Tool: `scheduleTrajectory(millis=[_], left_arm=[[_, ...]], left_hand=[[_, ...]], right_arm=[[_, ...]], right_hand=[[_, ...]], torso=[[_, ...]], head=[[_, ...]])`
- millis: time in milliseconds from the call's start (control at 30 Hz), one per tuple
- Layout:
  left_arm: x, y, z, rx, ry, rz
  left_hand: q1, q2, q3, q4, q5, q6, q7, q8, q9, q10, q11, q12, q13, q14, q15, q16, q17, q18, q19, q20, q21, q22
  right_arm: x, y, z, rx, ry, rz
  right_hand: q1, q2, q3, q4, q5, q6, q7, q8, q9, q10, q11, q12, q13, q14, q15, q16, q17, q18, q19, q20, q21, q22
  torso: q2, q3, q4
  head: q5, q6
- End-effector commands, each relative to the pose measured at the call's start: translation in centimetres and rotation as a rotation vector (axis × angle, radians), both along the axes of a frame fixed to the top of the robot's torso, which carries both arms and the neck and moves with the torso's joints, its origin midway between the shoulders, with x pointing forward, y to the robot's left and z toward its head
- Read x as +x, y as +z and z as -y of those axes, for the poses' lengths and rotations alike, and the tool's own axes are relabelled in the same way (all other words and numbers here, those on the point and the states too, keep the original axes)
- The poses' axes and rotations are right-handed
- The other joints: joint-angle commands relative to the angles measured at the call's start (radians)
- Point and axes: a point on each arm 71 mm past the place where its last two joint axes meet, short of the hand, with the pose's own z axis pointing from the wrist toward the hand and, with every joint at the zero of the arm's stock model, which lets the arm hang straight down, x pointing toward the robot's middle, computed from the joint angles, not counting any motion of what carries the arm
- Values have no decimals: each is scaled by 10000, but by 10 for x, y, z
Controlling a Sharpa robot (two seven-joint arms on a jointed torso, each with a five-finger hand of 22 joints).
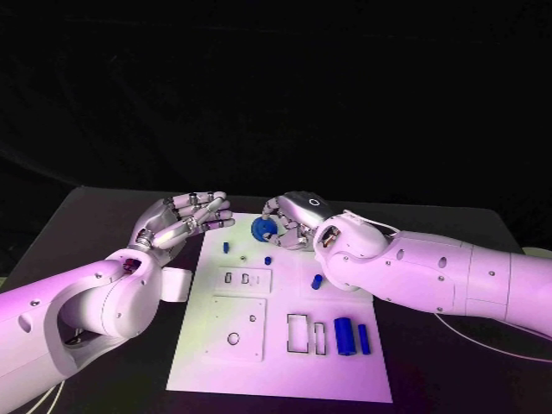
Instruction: Assemble the parts on the task board
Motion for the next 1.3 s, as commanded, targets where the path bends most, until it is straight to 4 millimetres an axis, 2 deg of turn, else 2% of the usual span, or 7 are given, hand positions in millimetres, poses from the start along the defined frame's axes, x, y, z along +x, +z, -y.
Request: scheduleTrajectory(millis=[33,167,367,400,1033,1233,1300], left_arm=[[0,1,3,-104,-173,51],[0,1,3,-104,-174,47],[0,1,3,-98,-163,44],[0,1,3,-96,-157,44],[1,1,2,-85,-143,37],[1,1,2,-83,-143,34],[1,1,2,-82,-143,31]], left_hand=[[-65,-27,74,-10,8,50,369,-46,-17,69,33,-27,-6,-39,65,-37,12,132,52,49,-31,-11],[-66,-25,89,-18,8,54,370,-53,-20,74,34,-44,-6,-38,65,-47,15,132,55,49,-33,-17],[-66,-25,89,-18,8,54,370,-53,-20,74,34,-44,-6,-38,65,-47,15,132,55,49,-33,-17],[-66,-25,89,-18,8,54,370,-53,-20,74,34,-44,-6,-38,65,-47,15,132,55,49,-33,-17],[-66,-25,89,-18,8,54,370,-53,-20,74,34,-44,-6,-38,65,-47,15,132,55,49,-33,-17],[-66,-25,89,-18,8,54,370,-53,-20,74,34,-44,-6,-38,65,-47,15,132,55,49,-33,-17],[-66,-25,89,-18,8,54,370,-53,-20,74,34,-44,-6,-38,65,-47,15,132,55,49,-33,-17]], right_arm=[[1,-4,-5,-289,34,-14],[3,-9,-8,-377,11,-166],[5,-17,-9,-458,-23,-345],[5,-17,-9,-468,-39,-360],[10,-21,-7,-605,-391,-295],[11,-20,-9,-524,-493,-199],[11,-20,-9,-510,-519,-203]], right_hand=[[-47,16,49,15,26,233,-182,25,181,52,-10,37,309,713,-39,52,849,-152,307,-100,54,1625],[-74,-1,64,21,-9,222,-173,7,182,54,-4,42,317,712,-36,50,844,-147,296,-100,42,1611],[-74,-1,64,21,-9,222,-173,7,182,54,-4,42,317,712,-36,50,844,-147,296,-100,42,1611],[-74,-1,64,21,-9,222,-173,7,182,54,-4,42,317,712,-36,50,844,-147,296,-100,42,1611],[-82,-7,97,15,-36,203,-167,-19,183,35,1,14,294,706,-32,42,816,-142,282,-98,28,1594],[-93,-20,175,-2,-56,124,-133,-100,172,-3,25,-39,254,708,-17,45,833,-137,265,-90,11,1577],[-164,-74,216,13,-98,-34,-65,-247,137,-68,78,-136,171,708,23,47,840,-133,249,-67,-7,1560]], torso=[[-13,0,-7],[-14,19,-19],[1,5,-30],[-2,17,-30],[1,17,-33],[2,14,-34],[2,10,-34]], head=[[18,-6],[54,24],[68,17],[77,16],[23,36],[21,47],[14,48]])
